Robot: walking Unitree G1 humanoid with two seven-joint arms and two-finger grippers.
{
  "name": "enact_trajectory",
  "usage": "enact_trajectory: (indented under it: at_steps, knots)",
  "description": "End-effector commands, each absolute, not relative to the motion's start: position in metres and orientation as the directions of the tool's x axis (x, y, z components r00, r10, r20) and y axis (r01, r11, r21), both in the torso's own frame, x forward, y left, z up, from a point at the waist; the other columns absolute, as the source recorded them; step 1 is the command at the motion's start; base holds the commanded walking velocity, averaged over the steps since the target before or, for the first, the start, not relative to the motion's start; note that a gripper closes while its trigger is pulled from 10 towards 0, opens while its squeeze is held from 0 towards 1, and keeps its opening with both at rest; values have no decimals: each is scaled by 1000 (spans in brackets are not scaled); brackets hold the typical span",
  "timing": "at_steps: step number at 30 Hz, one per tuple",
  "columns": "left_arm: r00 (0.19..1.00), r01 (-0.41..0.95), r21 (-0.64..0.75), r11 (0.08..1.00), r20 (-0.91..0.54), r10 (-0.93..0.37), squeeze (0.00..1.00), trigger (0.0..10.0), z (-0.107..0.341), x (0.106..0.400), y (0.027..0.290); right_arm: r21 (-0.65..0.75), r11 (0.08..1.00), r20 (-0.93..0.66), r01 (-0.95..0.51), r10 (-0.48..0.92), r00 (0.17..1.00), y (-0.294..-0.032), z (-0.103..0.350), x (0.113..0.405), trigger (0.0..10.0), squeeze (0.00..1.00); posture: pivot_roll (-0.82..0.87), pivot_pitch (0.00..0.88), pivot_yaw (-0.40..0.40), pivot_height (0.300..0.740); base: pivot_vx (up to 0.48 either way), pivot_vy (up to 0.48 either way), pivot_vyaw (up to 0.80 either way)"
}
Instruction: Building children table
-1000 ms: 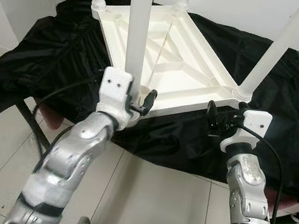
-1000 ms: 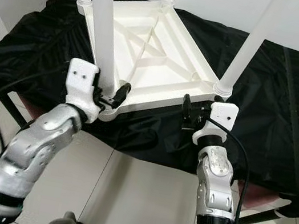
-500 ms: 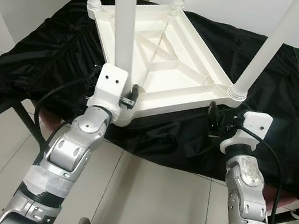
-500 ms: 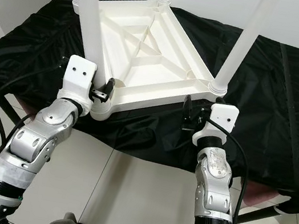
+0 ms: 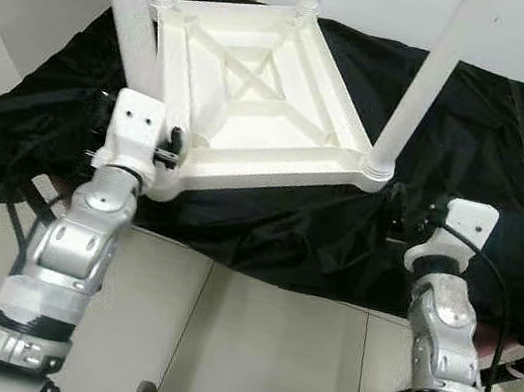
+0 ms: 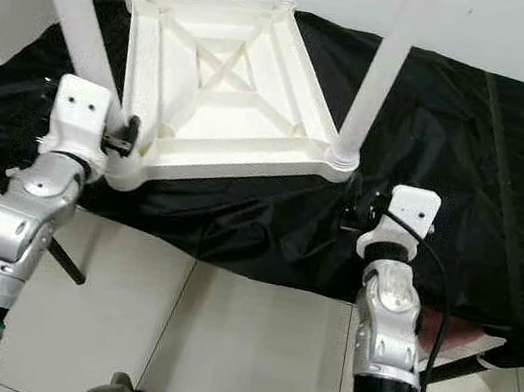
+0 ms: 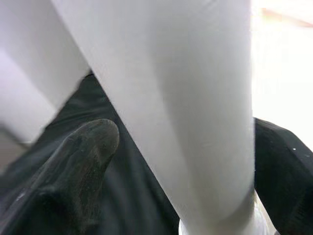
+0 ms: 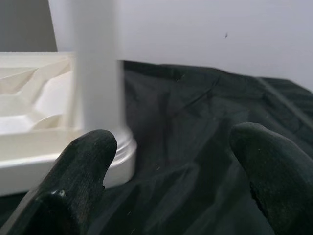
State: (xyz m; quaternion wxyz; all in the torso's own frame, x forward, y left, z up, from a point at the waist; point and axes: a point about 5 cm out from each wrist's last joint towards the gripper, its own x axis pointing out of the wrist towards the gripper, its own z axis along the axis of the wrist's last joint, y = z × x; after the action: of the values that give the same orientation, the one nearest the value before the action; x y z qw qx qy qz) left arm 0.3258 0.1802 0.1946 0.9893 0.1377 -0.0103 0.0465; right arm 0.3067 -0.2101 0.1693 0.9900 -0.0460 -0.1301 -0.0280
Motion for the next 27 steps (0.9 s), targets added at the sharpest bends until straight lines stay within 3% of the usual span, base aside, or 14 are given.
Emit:
enact_trajectory:
  at_steps: [1,5,6,7,8,12,22,27]
  knots:
    - [971,-237,288,928,73,226,0,10000,199,326,196,-76,996,226,36,-18,974,-209,164,309,10000,0,-15,80,3,740,0,0,0]
    - [957,-290,297,910,89,276,0,10000,201,327,205,-99,995,198,-29,48,979,-209,164,318,10000,0,-17,85,3,740,0,0,0]
    - [942,-336,285,898,94,322,0,10000,203,328,211,-112,991,175,-71,90,980,-207,164,324,10000,118,-16,88,2,740,0,0,0]
    - [942,-336,285,898,94,322,0,10000,203,328,211,-112,991,175,-71,90,980,-207,164,324,10000,118,-16,88,2,740,0,0,0]
    - [920,-391,281,877,101,378,0,10000,204,328,218,-137,982,156,-126,147,977,-204,165,329,10000,0,-17,89,1,740,0,0,0]
    - [867,-495,281,822,105,487,0,10000,206,331,230,-192,948,109,-256,280,954,-194,167,342,10000,0,-22,99,-5,740,0,0,0]
    - [796,-595,350,724,128,592,0,10000,212,337,241,-184,906,74,-381,399,914,-176,175,361,10000,0,-28,111,-14,740,0,0,0]
    - [731,-657,430,619,164,662,0,10000,214,338,248,-175,875,80,-451,469,879,-155,180,372,10000,0,-28,119,-23,740,0,0,0]
